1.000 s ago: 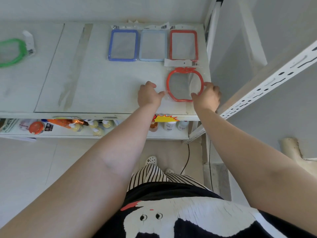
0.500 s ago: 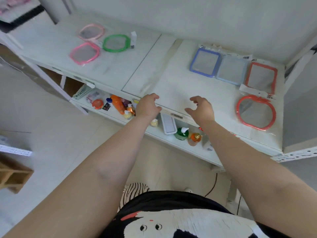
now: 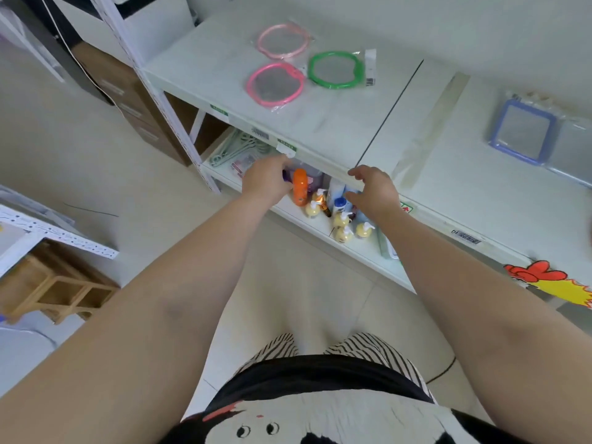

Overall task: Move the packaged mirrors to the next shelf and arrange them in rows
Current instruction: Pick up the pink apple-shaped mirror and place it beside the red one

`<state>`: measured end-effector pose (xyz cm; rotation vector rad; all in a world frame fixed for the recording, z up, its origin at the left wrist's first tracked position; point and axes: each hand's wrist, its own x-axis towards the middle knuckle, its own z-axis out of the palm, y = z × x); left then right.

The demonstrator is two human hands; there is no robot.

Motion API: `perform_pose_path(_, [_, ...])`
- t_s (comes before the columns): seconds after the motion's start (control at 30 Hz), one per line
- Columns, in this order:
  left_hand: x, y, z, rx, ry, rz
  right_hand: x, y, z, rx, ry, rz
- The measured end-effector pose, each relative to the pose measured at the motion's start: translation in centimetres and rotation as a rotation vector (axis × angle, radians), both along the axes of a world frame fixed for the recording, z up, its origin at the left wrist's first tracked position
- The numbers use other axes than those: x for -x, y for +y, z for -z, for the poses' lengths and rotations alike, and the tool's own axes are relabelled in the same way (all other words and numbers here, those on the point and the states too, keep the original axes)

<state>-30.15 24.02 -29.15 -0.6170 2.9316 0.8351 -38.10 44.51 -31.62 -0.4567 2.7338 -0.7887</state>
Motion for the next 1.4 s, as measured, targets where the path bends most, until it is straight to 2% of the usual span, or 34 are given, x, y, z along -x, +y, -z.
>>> perform_pose_path(0.53, [10.6,-16.6,1.8,0.009,-0.062,-0.034,10.9,-17.9,1.7,-0.063,0.021,-0.124])
perform_pose_path(0.73, [15.3,-21.9,2.0,-0.018,-0.099,0.037,15.0,-21.9,1.1,-0.092,0.032,-0.064])
perform_pose_path(0.93, [22.2,-26.2,2.7,0.027,-0.107,0.215,17.6,-25.4,1.5,-0.103,0.015,0.146])
perform_pose_path(1.2, [29.6,-30.9,6.6,-0.037,-0.191,0.564,15.9,-30.5,2.2,0.023,-0.080,0.748])
perform_pose_path(1.4, [29.7,-31.2,4.8,-0.136,-0.201,0.653,14.7,-33.2,2.3,0.032,-0.189,0.874])
